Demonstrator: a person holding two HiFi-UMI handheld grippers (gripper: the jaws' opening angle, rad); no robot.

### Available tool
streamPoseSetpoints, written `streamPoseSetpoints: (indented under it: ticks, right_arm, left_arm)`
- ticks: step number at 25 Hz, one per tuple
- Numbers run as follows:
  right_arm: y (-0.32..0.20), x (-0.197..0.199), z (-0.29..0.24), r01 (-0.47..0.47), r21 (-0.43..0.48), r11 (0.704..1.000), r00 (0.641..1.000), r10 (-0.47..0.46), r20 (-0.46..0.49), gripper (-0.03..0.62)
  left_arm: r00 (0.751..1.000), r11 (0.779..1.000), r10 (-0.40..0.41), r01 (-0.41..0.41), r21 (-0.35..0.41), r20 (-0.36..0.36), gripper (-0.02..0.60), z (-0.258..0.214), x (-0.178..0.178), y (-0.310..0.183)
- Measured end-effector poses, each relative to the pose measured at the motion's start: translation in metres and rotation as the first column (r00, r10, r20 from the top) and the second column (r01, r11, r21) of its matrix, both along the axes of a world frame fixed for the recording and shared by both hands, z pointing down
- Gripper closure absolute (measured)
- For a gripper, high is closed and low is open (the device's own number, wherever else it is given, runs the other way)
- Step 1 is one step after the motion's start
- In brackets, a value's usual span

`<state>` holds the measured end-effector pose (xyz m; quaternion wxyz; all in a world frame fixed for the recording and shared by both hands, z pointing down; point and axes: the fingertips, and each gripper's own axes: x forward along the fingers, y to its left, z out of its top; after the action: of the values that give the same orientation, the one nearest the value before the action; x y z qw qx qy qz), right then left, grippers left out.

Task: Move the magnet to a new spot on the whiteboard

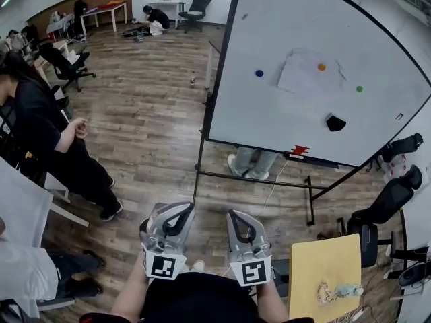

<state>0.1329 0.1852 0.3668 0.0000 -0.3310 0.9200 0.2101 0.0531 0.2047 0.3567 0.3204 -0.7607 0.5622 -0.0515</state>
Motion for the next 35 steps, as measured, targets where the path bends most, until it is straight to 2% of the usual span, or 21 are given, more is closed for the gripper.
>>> streamPoseSetpoints:
  ticks: [7,16,18,28,35]
  right_arm:
    - [-0.018,0.012,0.007,-0.011,-0.019,1.000,1.000,0.011,-0.006,0.591]
    - [-0.071,0.024,0.014,-0.120,-0.023,0.993,0.993,0.120,-0.024,0.591]
    - [-0.089,0.022,0.014,-0.139,-0.023,0.990,0.990,0.138,-0.027,0.591]
    - [-0.184,-0.009,0.010,-0.216,-0.030,0.976,0.975,0.214,-0.059,0.591]
    - [-0.236,-0.025,0.003,-0.300,-0.017,0.954,0.951,0.297,-0.088,0.591]
  left_arm:
    - [1.000,1.000,0.005,-0.005,-0.017,-0.017,0.580,0.004,0.007,-0.024]
    - [0.993,0.993,0.112,-0.113,-0.035,-0.041,0.580,0.015,0.018,-0.089]
    - [0.991,0.991,0.134,-0.135,-0.020,-0.026,0.580,0.010,0.016,-0.109]
    - [0.981,0.981,0.195,-0.195,-0.020,-0.025,0.580,0.001,-0.017,-0.211]
    - [0.962,0.962,0.270,-0.271,-0.023,-0.038,0.580,-0.001,-0.032,-0.265]
